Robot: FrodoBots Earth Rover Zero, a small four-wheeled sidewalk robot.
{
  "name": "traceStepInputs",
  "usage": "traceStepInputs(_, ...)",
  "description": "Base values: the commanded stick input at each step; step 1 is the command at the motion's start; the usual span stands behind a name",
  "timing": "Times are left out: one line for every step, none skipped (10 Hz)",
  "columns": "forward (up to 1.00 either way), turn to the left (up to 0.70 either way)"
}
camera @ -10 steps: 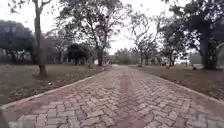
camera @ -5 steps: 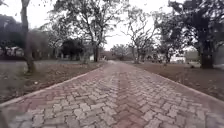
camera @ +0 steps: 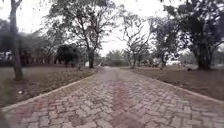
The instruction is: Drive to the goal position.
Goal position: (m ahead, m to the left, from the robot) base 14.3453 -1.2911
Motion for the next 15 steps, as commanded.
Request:
traceStepInputs(0.7,0.0)
traceStepInputs(0.7,0.0)
traceStepInputs(0.7,0.0)
traceStepInputs(0.7,0.0)
traceStepInputs(0.7,0.0)
traceStepInputs(0.7,0.0)
traceStepInputs(0.7,0.0)
traceStepInputs(0.7,0.0)
traceStepInputs(0.7,0.0)
traceStepInputs(0.7,0.0)
traceStepInputs(0.7,0.0)
traceStepInputs(0.7,0.0)
traceStepInputs(0.7,0.0)
traceStepInputs(0.7,0.0)
traceStepInputs(0.7,0.0)
